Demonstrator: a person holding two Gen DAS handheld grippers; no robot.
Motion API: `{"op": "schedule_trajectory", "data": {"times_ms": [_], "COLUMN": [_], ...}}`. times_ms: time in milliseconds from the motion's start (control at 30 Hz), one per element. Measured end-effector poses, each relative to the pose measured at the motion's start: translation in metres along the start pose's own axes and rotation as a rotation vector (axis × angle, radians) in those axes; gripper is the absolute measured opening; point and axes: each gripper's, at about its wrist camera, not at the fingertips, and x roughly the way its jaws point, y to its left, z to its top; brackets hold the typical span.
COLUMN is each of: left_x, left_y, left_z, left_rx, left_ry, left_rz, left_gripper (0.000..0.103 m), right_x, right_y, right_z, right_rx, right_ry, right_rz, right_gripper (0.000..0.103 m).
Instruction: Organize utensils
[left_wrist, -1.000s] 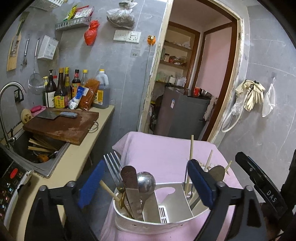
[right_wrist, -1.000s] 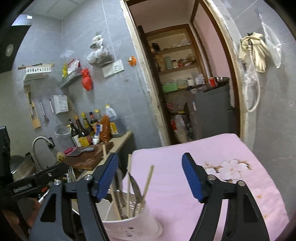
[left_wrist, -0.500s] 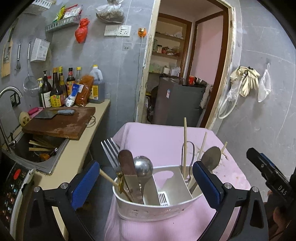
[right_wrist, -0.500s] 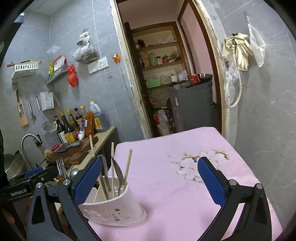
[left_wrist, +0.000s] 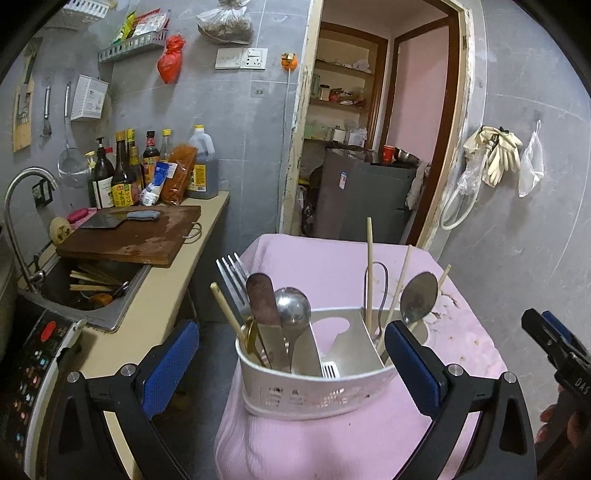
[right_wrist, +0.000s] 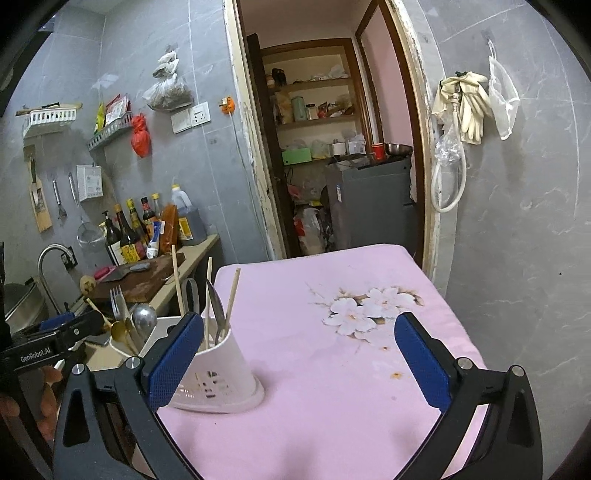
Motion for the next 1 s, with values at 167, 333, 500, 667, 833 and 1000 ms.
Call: {"op": "schedule_trajectory", "data": {"times_ms": [167,333,500,667,833,1000], "left_x": [-0.021,-0.048,-0.075,-0.102,-0.112,-0.115], "left_y": [-0.006,-0.015,-0.027,-0.037,-0.043,-0.047], "left_z": [-0.011,-0.028,-0.043,-0.055,-0.062,-0.066], "left_rx": [-0.009,-0.014,0.006,0.021,0.026,0.012], "left_ry": [-0.010,-0.031,-0.046,-0.077,-0.079,-0.081], "left_rz": [0.017,0.025,0.033,0.046,0.059,0.062], "left_gripper": [0.101,0.101,0.101,0.101,0.101,0.101], "right_x": [-0.023,-0.047,-0.076,-0.093,-0.101,-0.103], "right_y": [-0.007,-0.010,-0.017,-0.034,-0.046,-0.051], "right_z": [0.000,-0.004,-0.014,-0.017,-0.021,-0.022], "right_rx": [-0.015,-0.055,-0.068,-0.054,-0.054,-0.058], "right_ry": [-0.012,0.006,0.018,0.014,0.024,0.027], "right_rz": [-0.015,0.006,0.002,-0.015,-0.012,0.005], "right_gripper": [0.101,0.101,0.101,0.101,0.101,0.101]}}
